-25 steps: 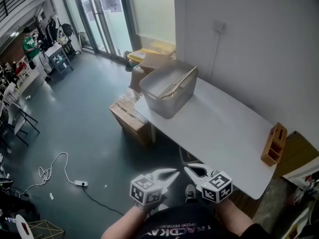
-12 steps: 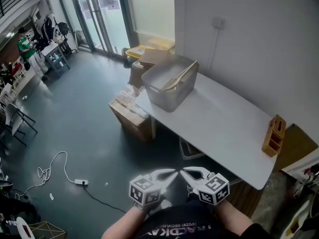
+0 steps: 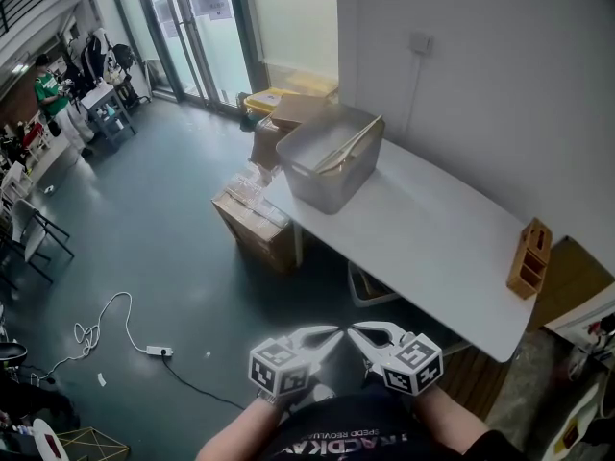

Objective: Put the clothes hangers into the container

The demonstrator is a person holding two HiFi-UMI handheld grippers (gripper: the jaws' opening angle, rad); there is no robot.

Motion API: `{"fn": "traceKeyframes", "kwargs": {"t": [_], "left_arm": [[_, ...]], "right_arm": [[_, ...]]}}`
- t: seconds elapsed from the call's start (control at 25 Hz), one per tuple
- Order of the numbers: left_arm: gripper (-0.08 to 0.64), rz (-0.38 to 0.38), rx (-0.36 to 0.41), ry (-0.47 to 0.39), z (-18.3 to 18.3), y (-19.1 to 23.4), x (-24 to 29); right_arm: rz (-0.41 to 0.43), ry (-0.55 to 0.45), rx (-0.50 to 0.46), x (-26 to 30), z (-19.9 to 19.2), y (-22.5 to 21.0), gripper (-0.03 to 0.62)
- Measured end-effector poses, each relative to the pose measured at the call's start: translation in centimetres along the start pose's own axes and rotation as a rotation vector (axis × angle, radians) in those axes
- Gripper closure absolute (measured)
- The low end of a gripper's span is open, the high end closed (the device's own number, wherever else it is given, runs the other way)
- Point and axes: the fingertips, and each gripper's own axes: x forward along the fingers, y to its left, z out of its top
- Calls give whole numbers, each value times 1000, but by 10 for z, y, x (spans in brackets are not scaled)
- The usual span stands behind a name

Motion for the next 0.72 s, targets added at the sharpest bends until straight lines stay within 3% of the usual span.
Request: {"fn": "traceKeyframes", "kwargs": {"t": [0.72], "left_arm": [[555,-19,-3,7,-6,-6,6]], "right_arm": [[-7,5,4,-5,-6,-1,591]]}}
